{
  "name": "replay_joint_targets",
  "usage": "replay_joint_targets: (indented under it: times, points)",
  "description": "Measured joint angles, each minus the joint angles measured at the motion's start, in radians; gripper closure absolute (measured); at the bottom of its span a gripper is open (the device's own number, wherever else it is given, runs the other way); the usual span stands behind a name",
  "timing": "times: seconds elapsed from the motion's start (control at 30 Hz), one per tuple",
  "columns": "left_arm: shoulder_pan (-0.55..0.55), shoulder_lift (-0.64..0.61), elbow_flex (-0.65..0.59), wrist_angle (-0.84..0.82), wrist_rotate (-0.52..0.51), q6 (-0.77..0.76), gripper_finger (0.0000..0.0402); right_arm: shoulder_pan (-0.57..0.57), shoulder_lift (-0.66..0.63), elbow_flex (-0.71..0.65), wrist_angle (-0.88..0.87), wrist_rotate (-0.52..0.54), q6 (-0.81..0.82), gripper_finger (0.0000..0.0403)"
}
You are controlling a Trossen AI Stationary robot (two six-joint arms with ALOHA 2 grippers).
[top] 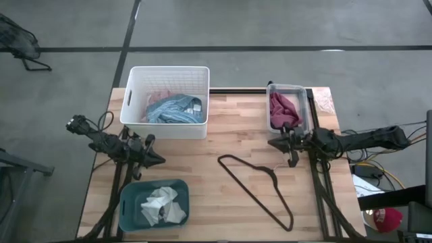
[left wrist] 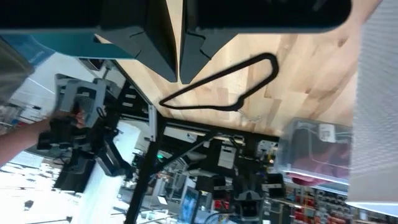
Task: Pick & Place Cloths
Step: Return to Home Position
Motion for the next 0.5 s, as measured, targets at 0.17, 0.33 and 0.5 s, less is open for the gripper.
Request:
replay_joint_targets:
  times: [0.17,0.33,0.5]
  points:
    - [0.0,0.0,-0.001,0.003,-0.051,0.001,0.0378,0.0,-0.159,0.001,-0.173,0.0,0.0,0.0394]
    - [0.0,0.0,-0.003,0.013,-0.048,0.0,0.0378,0.0,-0.294,0.001,-0.306,-0.037,0.02,0.0394]
    - [0.0,0.0,-0.006,0.018,-0.044,0.001,0.0378,0.0,-0.395,0.001,-0.416,-0.174,0.043,0.0394]
